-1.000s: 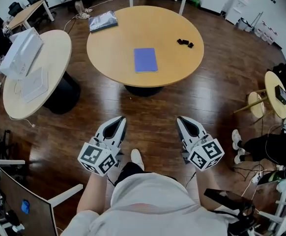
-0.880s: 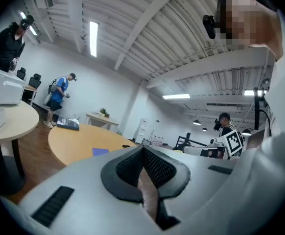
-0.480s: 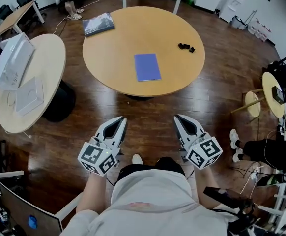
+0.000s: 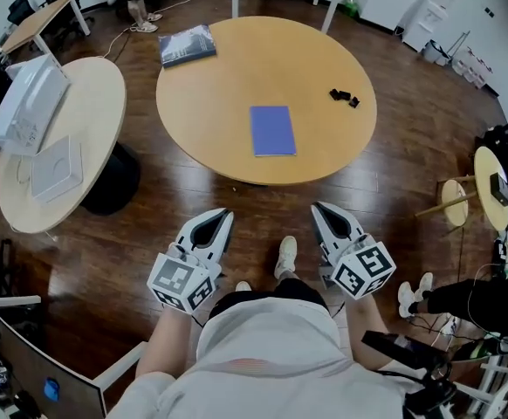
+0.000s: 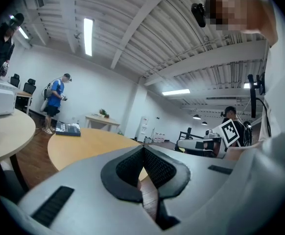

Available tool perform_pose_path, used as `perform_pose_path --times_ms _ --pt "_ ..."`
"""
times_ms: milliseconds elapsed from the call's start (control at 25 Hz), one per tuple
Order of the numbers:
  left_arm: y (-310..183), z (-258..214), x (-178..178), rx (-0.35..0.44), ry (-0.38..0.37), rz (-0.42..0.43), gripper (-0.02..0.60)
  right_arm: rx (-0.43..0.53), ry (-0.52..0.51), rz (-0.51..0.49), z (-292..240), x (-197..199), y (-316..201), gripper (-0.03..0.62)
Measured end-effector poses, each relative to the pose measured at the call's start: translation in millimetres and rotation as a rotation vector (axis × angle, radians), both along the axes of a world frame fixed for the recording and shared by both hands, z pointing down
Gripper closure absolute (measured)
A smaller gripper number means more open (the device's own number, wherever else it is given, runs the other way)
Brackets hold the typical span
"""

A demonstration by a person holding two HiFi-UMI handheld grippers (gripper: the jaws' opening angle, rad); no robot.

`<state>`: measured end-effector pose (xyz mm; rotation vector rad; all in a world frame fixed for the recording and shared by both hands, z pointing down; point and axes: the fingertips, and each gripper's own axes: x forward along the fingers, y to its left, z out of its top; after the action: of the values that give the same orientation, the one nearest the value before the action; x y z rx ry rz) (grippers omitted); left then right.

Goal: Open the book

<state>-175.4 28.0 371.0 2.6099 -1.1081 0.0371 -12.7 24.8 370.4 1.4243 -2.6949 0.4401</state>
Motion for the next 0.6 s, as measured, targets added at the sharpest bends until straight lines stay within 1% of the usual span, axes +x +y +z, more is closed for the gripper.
perform_pose_path --times_ms 160,280,400,600 --pt "-25 -4 11 0.007 -0.010 -0.022 0.572 0.008 -0.020 -0.020 -1 10 -30 0.592" --pt "-45 -10 30 0.038 -0.005 0.005 0.573 0.019 -0.029 -0.030 -2 25 -56 0.592" --pt "-69 -13 56 0.051 -0.005 0.020 0.572 0.019 -0.037 -0.034 0 48 -84 0.592" --pt "-118 -10 97 0.033 -0.030 -0.009 0.573 0.020 -0.054 -0.042 2 94 -137 0.592"
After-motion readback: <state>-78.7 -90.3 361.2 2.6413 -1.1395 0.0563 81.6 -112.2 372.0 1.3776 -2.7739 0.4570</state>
